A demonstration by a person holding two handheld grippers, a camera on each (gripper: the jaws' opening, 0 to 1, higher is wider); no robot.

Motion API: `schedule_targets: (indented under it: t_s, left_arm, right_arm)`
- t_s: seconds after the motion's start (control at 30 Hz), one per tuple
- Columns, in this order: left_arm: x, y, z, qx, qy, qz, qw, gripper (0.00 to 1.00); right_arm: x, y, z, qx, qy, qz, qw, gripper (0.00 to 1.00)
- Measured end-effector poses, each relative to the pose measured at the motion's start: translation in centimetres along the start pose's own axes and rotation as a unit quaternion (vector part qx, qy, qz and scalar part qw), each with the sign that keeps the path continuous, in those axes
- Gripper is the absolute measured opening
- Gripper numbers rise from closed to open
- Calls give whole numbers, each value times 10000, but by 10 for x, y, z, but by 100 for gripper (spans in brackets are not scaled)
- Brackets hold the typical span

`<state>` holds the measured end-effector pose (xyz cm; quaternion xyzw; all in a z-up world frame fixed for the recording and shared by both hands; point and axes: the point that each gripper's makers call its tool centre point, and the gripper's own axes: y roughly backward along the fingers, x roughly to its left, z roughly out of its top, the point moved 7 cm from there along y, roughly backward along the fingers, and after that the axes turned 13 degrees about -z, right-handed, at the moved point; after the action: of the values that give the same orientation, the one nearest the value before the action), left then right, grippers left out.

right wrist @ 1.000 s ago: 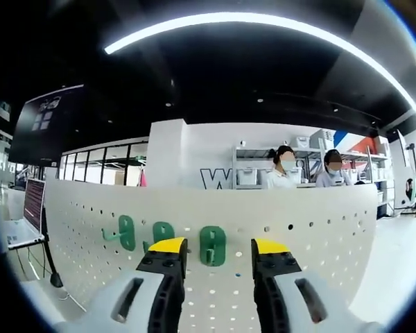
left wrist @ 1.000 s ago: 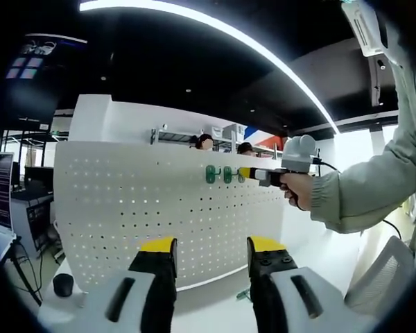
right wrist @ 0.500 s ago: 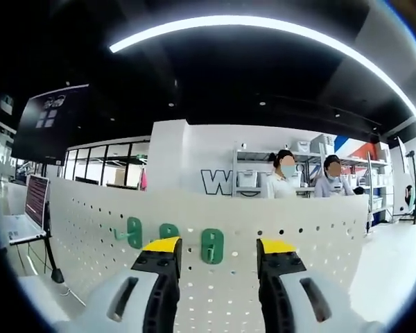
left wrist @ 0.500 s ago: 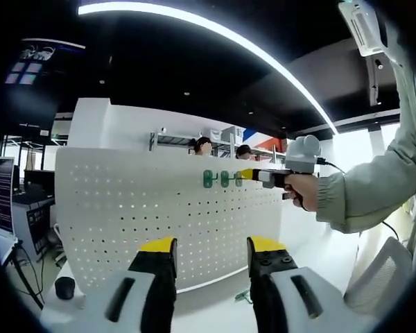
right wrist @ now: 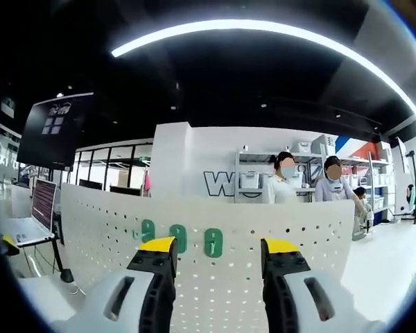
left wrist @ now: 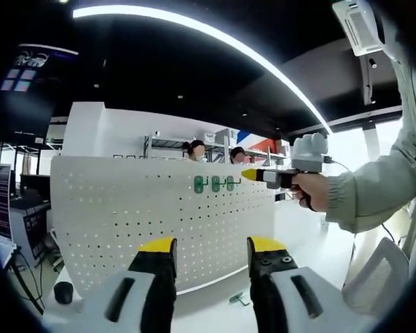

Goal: Insert the hook assembly into the mounting plate slot until the hook locks in place.

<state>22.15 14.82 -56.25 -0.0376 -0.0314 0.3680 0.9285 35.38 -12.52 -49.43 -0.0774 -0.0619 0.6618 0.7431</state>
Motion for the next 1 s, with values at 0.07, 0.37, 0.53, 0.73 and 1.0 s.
schedule_targets:
  t_s: [0.07,0.37,0.53,0.73,1.0]
  left_arm:
    - [0,0,0,-3,-20,-30,10000,42]
    - [0,-3,-2,-9,-51,-150,9999,43]
    - [-1,-4,-2,-8,-58,-222,9997,42]
    - [-18,1,2,83,-224,-381,9990,42]
    - [-20,1,0,200,-226,-382,9988,43]
  right_arm:
    - [1,9,3,-2,-49,55,10000,48]
    - [10,49,0,174,-90,455,9988,52]
    - [11,67,-7,270,51,581,9979,53]
    - [10,88,-17,450,40,669,9967,53]
    - [7,112,-25,606,-22,765,9952,53]
